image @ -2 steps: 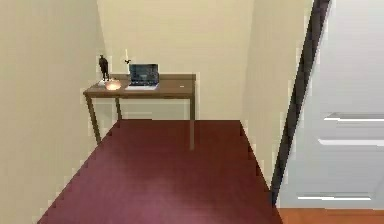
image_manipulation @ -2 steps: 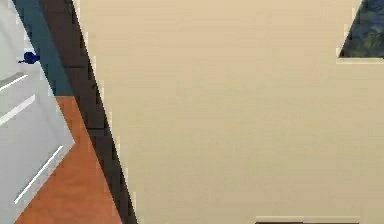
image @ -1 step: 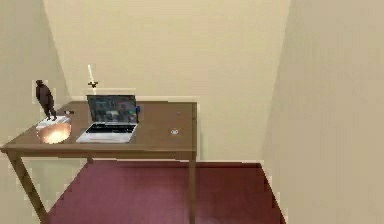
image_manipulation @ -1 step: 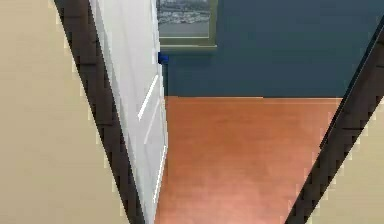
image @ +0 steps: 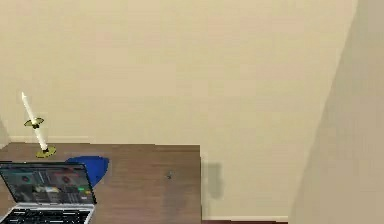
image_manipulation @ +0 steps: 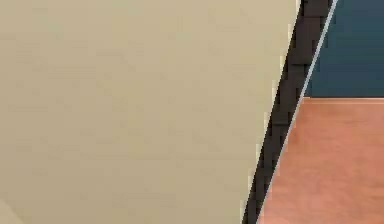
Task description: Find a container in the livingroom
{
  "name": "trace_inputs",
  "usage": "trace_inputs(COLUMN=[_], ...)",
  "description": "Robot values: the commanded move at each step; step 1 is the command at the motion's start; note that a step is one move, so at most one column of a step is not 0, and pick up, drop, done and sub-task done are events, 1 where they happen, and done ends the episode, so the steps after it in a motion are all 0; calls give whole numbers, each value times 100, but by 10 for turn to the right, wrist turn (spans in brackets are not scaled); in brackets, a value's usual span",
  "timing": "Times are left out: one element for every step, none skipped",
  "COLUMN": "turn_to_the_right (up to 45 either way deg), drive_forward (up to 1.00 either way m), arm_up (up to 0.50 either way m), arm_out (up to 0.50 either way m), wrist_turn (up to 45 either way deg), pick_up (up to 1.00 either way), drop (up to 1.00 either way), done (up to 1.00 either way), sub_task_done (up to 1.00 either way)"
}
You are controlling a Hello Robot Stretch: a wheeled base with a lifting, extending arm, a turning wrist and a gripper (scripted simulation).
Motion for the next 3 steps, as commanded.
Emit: trace_inputs(turn_to_the_right=[-450, -180, 0], drive_forward=[0, 0, 0], arm_up=[0, 0, 0], arm_out=[0, 0, 0], wrist_turn=[0, 0, 0], pick_up=[0, 0, 0], drop=[0, 0, 0], done=[0, 0, 100], sub_task_done=[0, 0, 0])
